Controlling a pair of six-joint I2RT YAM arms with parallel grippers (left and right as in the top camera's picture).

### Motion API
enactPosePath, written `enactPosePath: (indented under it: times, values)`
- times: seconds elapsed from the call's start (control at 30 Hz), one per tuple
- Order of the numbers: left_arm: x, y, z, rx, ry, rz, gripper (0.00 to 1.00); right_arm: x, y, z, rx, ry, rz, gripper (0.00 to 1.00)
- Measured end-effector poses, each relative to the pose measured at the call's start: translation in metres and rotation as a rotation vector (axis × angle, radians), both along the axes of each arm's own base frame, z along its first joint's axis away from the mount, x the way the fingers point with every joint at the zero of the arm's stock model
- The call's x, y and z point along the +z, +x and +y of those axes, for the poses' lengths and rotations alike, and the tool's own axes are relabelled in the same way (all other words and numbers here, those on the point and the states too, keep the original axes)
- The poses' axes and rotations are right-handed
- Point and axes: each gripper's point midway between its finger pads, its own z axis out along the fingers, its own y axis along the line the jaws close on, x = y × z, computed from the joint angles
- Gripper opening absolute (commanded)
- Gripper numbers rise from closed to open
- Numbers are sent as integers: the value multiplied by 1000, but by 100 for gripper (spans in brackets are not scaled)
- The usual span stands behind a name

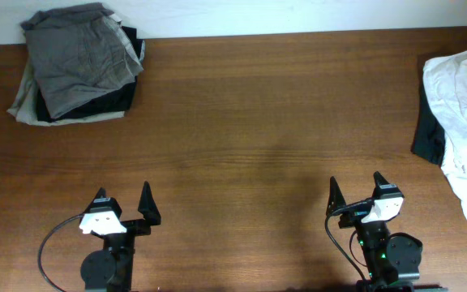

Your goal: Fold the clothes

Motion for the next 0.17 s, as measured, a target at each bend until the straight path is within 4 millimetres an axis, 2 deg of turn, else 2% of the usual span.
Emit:
enactPosePath:
  times: [0.17]
  values:
    - [0,0,0,0,0,0,99,0,0,0,0,0,0,99]
